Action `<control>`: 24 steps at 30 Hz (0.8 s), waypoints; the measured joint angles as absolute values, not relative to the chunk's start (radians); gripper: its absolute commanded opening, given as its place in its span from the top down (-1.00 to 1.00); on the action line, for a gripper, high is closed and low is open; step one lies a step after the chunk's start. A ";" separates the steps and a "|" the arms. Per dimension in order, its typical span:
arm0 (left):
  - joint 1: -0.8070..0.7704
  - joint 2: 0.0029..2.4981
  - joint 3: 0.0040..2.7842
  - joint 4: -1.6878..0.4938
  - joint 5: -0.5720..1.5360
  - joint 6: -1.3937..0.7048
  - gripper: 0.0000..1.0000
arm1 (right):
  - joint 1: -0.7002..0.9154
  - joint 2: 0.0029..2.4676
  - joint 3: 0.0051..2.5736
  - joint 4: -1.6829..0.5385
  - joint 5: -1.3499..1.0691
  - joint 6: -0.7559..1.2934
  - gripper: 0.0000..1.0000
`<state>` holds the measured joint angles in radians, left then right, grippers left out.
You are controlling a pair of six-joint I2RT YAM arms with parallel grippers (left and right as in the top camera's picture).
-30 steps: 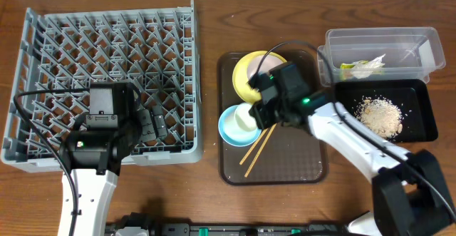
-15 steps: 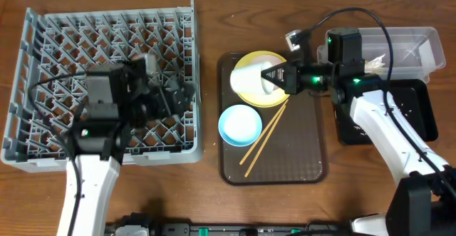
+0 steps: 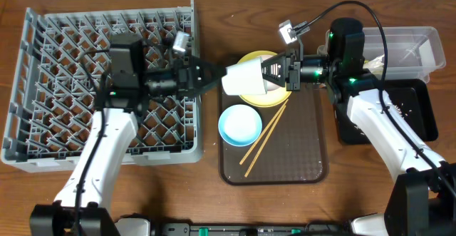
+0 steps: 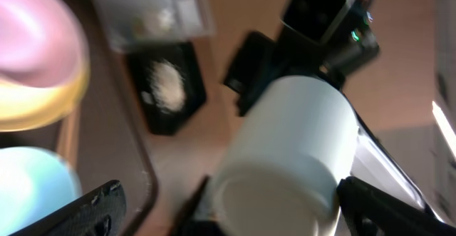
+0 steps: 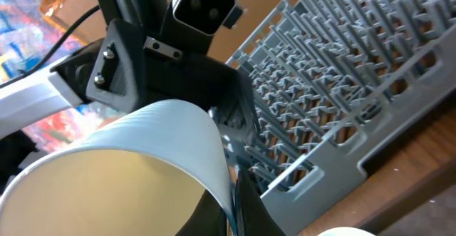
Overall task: Sort waste into correct bins and load items into the dishwasher rack
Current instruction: 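Raise the bowl and pass it from the right gripper to the left gripper, then lower the white bowl into the dish rack with the left gripper and release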
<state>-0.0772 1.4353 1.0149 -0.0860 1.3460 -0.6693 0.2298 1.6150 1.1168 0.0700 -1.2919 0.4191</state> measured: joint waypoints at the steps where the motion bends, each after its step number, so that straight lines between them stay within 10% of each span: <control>1: -0.099 1.441 1.015 -0.047 1.364 -0.695 -0.93 | 0.234 1.615 1.117 0.073 -1.296 0.423 0.98; 24: -0.235 1.451 1.015 0.229 1.410 -0.938 -0.55 | 0.250 1.615 1.117 0.131 -1.328 0.456 0.98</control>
